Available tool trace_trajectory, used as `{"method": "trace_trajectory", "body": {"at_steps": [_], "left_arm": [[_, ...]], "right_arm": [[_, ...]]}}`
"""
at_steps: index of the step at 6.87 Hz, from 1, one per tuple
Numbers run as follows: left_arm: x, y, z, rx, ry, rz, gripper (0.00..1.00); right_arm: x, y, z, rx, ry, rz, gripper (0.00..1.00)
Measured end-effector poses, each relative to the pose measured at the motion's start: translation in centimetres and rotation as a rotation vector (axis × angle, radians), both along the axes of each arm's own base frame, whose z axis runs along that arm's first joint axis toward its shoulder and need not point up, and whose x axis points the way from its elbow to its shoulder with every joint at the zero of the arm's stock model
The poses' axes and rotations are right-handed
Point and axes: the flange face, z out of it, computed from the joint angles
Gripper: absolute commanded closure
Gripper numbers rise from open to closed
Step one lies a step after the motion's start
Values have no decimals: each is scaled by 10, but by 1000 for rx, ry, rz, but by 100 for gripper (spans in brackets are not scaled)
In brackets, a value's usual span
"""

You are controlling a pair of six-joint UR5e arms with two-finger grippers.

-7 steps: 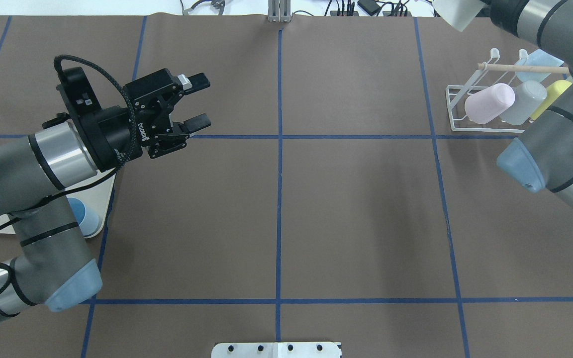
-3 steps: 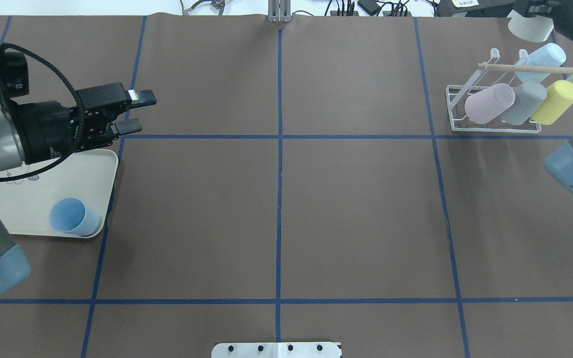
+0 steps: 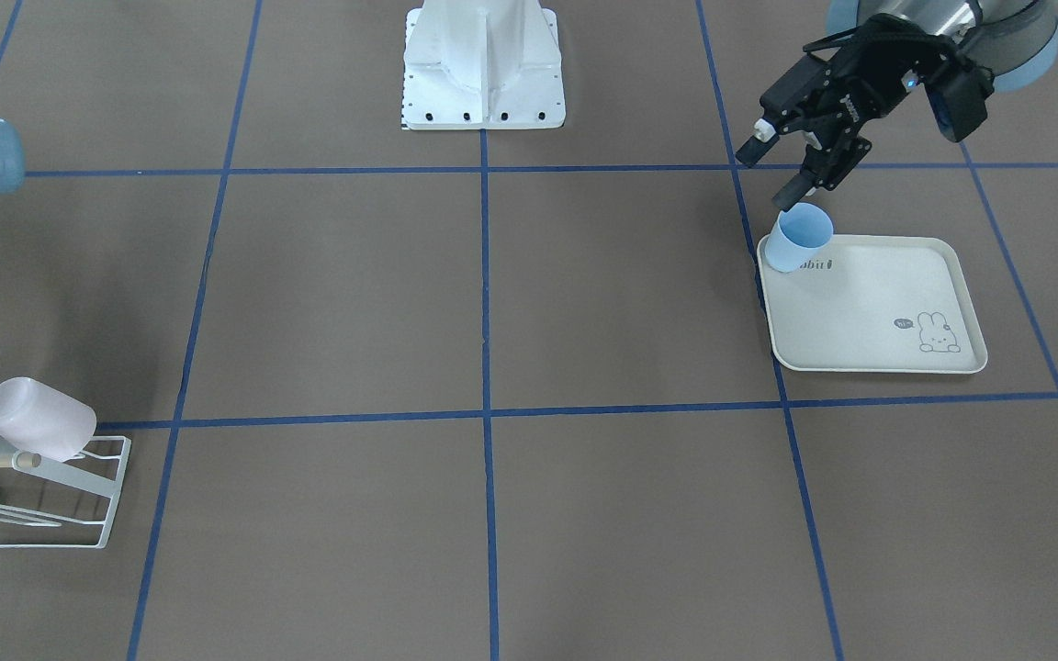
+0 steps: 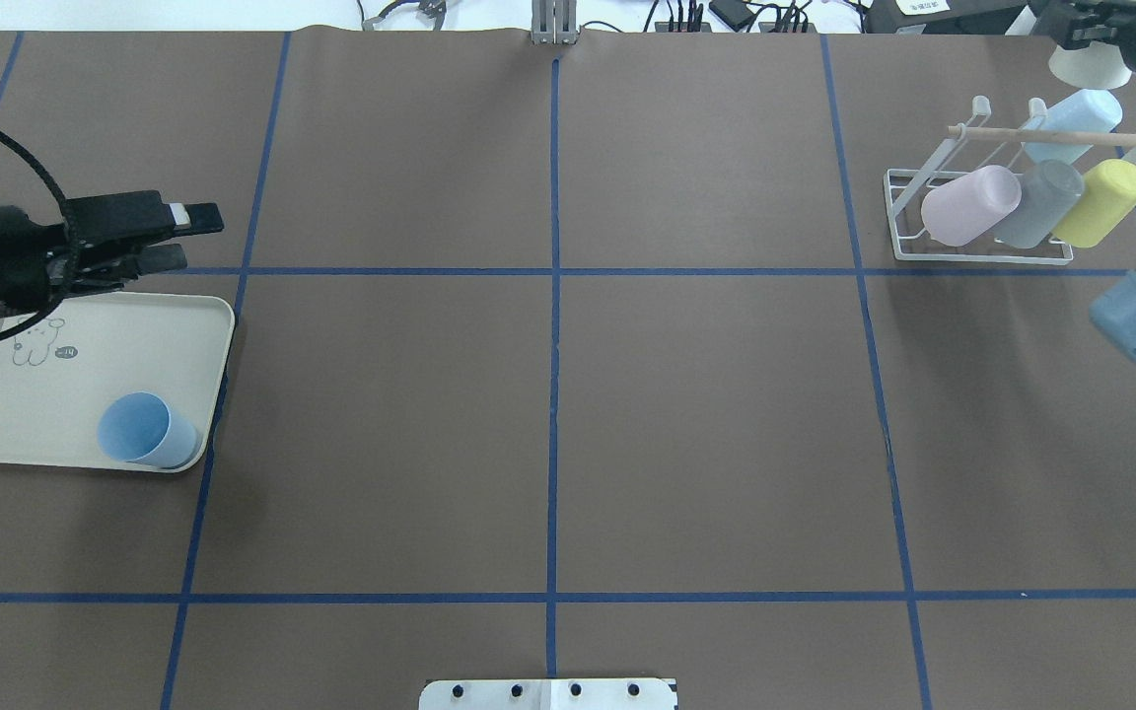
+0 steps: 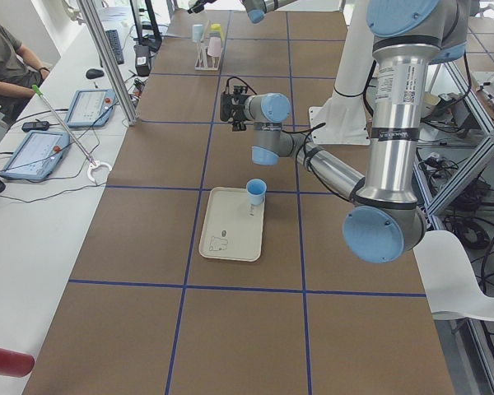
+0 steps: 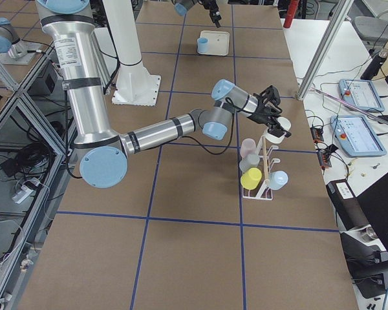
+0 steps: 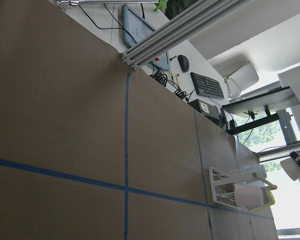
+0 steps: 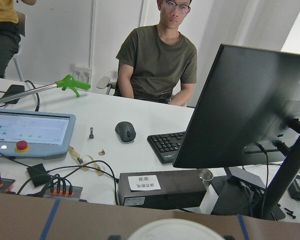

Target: Transfer IKEA cup to right arm and place on rack

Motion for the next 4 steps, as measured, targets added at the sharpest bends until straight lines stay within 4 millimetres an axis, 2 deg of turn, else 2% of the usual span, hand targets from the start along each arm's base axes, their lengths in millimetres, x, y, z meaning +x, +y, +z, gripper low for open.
{"method": "trace_trajectory", "body": {"at_steps": [2, 4], "left_arm": [[-10, -1, 7, 2, -18, 5, 0], [-11, -2, 10, 0, -23, 7, 0]], "right_arm": [[-8, -24, 15, 7, 3, 4, 100], [-17, -41, 35, 64, -14, 24, 100]]}}
